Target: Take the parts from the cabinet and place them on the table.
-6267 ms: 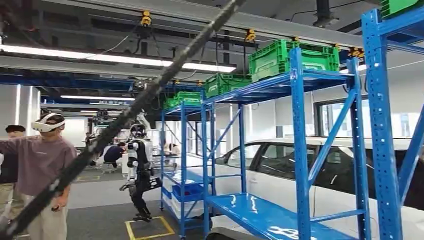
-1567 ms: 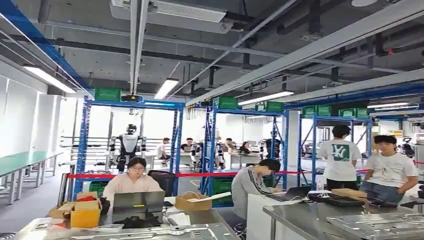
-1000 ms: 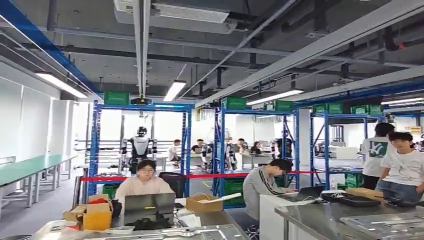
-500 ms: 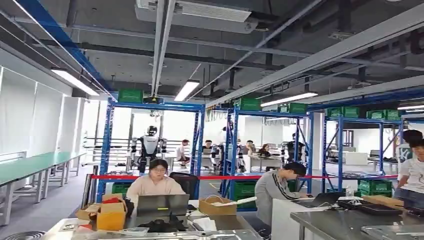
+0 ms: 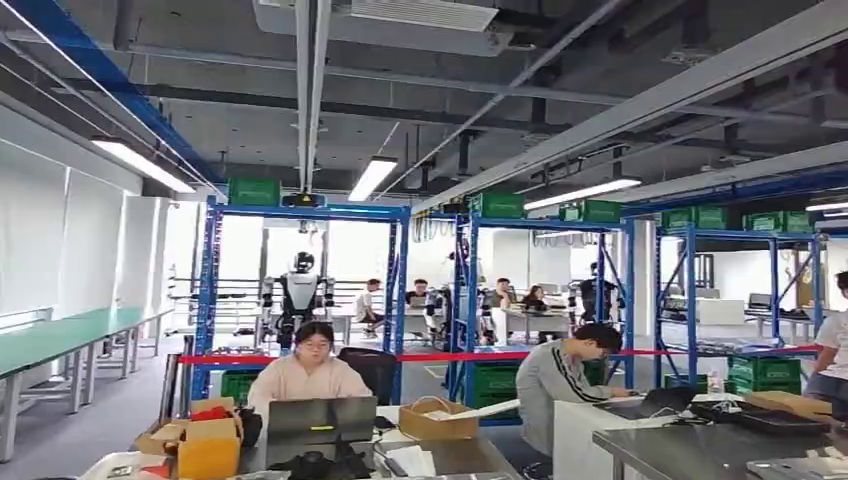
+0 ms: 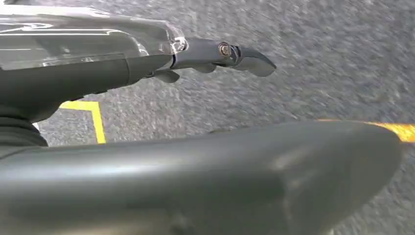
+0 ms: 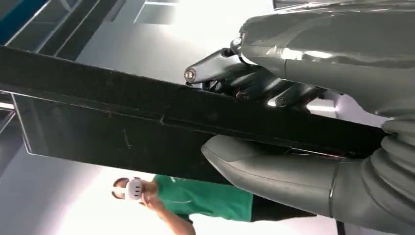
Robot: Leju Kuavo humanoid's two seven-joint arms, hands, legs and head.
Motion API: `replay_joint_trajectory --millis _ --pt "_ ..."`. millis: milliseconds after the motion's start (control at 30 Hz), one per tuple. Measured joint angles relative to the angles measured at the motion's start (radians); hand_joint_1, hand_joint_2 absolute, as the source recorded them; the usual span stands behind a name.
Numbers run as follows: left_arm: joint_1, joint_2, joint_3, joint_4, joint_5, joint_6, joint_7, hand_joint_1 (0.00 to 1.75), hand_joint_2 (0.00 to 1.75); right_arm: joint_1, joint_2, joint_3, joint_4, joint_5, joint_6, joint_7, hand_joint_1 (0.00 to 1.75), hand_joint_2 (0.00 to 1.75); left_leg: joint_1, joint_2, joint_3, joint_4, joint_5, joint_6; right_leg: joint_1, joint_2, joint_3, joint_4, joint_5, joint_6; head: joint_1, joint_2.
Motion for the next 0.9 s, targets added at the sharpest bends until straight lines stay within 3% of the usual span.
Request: replay_joint_trajectory --millis 33,67,100,133,233,267,300,367,400,433,467,500,567,633,667,733,767,800,900 --pt "0.001 0.0 0.0 0.0 -0.002 0.0 0.0 0.0 1.75 0.0 0.0 0.0 0.0 0.0 0.0 0.0 1.75 1.75 0.012 0.004 0.005 -0.066 0.091 -0.012 -0.004 -0.001 0.019 0.005 -0.021 0.009 0.0 0.0" --pt "0.003 -0.006 0.0 0.003 -0.002 0.0 0.0 0.0 1.75 -0.001 0.0 0.0 0.002 0.0 0.0 0.0 1.75 1.75 0.021 0.016 -0.004 -0.116 0.204 -0.021 0.0 -0.001 0.027 0.016 -0.041 0.021 0.001 0.0" --pt "-0.001 -0.005 0.0 0.003 -0.002 0.0 0.001 0.0 1.75 0.002 0.0 0.0 0.003 0.002 0.0 0.0 1.75 1.75 0.01 0.019 0.0 -0.105 0.162 0.006 -0.006 0.002 0.025 0.03 -0.052 0.026 -0.002 0.0" --pt "-0.003 -0.005 0.0 0.003 -0.002 0.0 0.0 0.0 1.75 0.0 0.0 -0.001 0.002 0.004 0.0 0.002 1.75 1.75 0.003 0.013 -0.003 -0.099 0.172 0.02 -0.011 0.003 0.027 0.028 -0.068 0.036 -0.003 0.0" --pt "-0.004 0.0 0.0 0.003 -0.002 0.002 -0.002 0.0 1.75 -0.001 0.002 -0.001 -0.004 0.002 0.0 -0.001 1.75 1.75 -0.002 0.007 0.012 -0.105 0.157 0.041 -0.023 0.0 0.029 0.054 -0.063 0.051 -0.002 0.0" --pt "-0.004 0.002 0.0 0.003 -0.002 0.002 -0.003 0.0 1.75 -0.001 0.002 -0.001 -0.005 0.001 0.0 -0.001 1.75 1.75 -0.002 0.007 0.021 -0.108 0.149 0.049 -0.024 -0.001 0.002 0.107 -0.062 0.055 -0.002 0.0" --pt "-0.004 0.003 0.0 0.003 -0.002 0.003 -0.003 0.0 1.75 -0.002 0.002 -0.001 -0.006 0.001 0.0 -0.001 1.75 1.75 -0.003 0.007 0.03 -0.112 0.143 0.052 -0.024 -0.001 -0.04 0.176 -0.08 0.057 -0.002 0.0" --pt "-0.005 0.003 0.0 0.003 -0.002 0.003 -0.004 0.0 1.75 0.0 0.002 -0.002 -0.006 0.001 0.0 -0.001 1.75 1.75 -0.006 0.007 0.05 -0.114 0.126 0.056 -0.024 0.0 -0.144 0.324 -0.15 0.058 -0.002 0.0" --pt "-0.005 0.003 0.0 0.003 -0.002 0.003 -0.004 0.0 1.75 0.001 0.002 -0.002 -0.006 0.001 0.0 -0.001 1.75 1.75 -0.008 0.006 0.061 -0.114 0.117 0.057 -0.024 0.0 -0.182 0.361 -0.173 0.057 -0.002 0.0" --pt "-0.005 0.003 0.0 0.003 -0.002 0.003 -0.004 0.0 1.75 0.002 0.001 -0.002 -0.006 0.001 0.0 -0.001 1.75 1.75 -0.009 0.005 0.073 -0.114 0.107 0.057 -0.023 0.0 -0.202 0.361 -0.173 0.054 -0.002 0.0" --pt "-0.005 0.003 0.0 0.003 -0.002 0.003 -0.004 0.0 1.75 0.002 0.001 -0.002 -0.006 0.001 0.0 -0.001 1.75 1.75 -0.01 0.003 0.089 -0.114 0.096 0.057 -0.02 0.0 -0.206 0.325 -0.145 0.048 -0.002 0.0" --pt "-0.005 0.003 0.0 0.003 -0.002 0.003 -0.004 0.0 1.75 0.002 0.001 -0.002 -0.006 0.001 0.0 -0.001 1.75 1.75 -0.01 0.001 0.107 -0.116 0.085 0.055 -0.015 0.0 -0.194 0.256 -0.092 0.043 -0.002 0.0" --pt "-0.005 0.002 0.0 0.003 -0.003 0.003 -0.004 0.0 1.75 0.001 0.001 -0.002 -0.006 0.001 0.0 -0.001 1.75 1.75 -0.008 0.0 0.13 -0.12 0.067 0.049 -0.002 -0.001 -0.164 0.107 0.047 0.028 -0.002 0.0" --pt "-0.008 0.001 0.0 0.003 -0.003 0.002 -0.004 0.0 1.75 0.002 0.001 -0.003 -0.005 0.001 0.001 -0.001 1.75 1.75 -0.011 -0.007 0.144 -0.128 0.053 0.035 0.004 0.004 -0.164 0.095 0.011 0.015 -0.002 0.0" --pt "-0.007 0.001 0.0 0.003 -0.004 0.002 -0.004 0.0 1.75 0.003 0.001 -0.003 -0.006 0.001 0.0 -0.001 1.75 1.75 -0.013 -0.007 0.161 -0.128 0.059 0.03 0.004 0.004 -0.16 0.08 0.039 0.008 -0.002 0.0" --pt "-0.005 0.002 0.0 0.003 -0.004 0.002 -0.004 0.0 1.75 0.002 0.003 -0.003 -0.008 0.0 0.0 -0.002 1.75 1.75 -0.016 -0.006 0.169 -0.126 0.071 0.021 -0.001 0.004 -0.129 0.063 0.046 0.003 0.0 0.0" --pt "-0.007 0.003 0.0 0.003 -0.005 0.002 -0.005 0.0 1.75 0.001 0.004 -0.003 -0.009 0.0 0.001 -0.002 1.75 1.75 -0.015 -0.001 0.17 -0.111 0.053 0.022 -0.004 0.0 -0.113 0.051 0.047 0.0 0.0 0.0" --pt "-0.01 0.003 0.0 0.003 -0.005 0.0 -0.005 0.0 1.75 -0.004 0.005 -0.003 -0.009 -0.001 0.001 -0.002 1.75 1.75 -0.016 0.0 0.146 -0.064 0.029 0.021 -0.006 0.0 -0.104 0.048 0.043 -0.007 0.0 0.0" --pt "-0.011 0.007 -0.001 0.003 -0.005 0.001 -0.005 0.0 1.75 0.001 0.005 -0.003 -0.009 -0.001 0.001 -0.001 1.75 1.75 -0.017 0.001 0.022 0.118 -0.053 0.013 -0.002 0.0 -0.094 0.048 0.027 -0.014 0.0 0.0"
